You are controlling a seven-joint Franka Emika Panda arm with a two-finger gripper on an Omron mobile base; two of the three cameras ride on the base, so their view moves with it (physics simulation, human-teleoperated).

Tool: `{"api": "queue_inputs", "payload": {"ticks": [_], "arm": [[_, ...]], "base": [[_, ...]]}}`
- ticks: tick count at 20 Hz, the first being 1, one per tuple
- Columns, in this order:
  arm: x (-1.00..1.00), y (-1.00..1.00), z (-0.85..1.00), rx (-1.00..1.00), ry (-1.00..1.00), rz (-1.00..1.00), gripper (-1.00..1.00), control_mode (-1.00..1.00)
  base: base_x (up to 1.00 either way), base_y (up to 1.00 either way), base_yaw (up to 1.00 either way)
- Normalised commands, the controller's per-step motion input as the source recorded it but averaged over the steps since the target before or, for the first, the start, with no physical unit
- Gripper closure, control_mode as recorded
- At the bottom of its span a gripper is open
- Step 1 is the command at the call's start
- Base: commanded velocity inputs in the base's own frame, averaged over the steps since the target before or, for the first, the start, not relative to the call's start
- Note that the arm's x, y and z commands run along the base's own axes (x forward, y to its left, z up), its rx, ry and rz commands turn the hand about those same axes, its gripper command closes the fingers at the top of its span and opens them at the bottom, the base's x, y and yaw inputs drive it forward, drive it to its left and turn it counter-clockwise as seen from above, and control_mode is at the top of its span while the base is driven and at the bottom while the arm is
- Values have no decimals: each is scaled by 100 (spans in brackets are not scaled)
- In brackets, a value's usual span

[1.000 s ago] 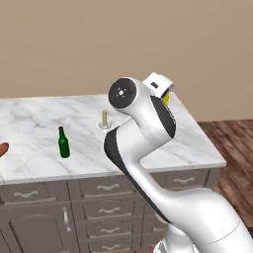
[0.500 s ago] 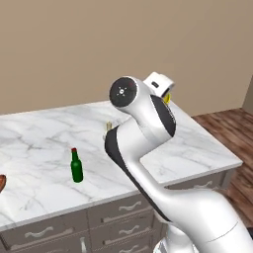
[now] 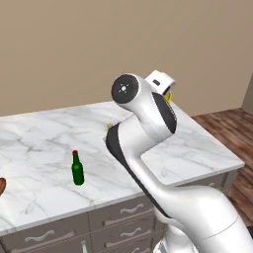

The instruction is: Open the cabinet directly in front. Then move the beer and the cup to the dining counter with the candle on it.

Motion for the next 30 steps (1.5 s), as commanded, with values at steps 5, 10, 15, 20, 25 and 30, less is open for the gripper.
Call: {"api": "queue_inputs", "payload": {"ticks": [5, 10, 15, 20, 25, 30], "arm": [[0, 6, -18, 0, 1, 0, 100, -100], [9, 21, -57, 0, 13, 0, 100, -100], [2, 2, -58, 2, 11, 4, 100, -100], [0, 0, -46, 1, 11, 3, 100, -100], [16, -2, -34, 1, 8, 4, 100, -100], [35, -2, -21, 6, 2, 3, 100, -100]], "base": [[0, 0, 0], [0, 0, 0], [0, 0, 0], [0, 0, 0], [0, 0, 0], [0, 0, 0]]}}
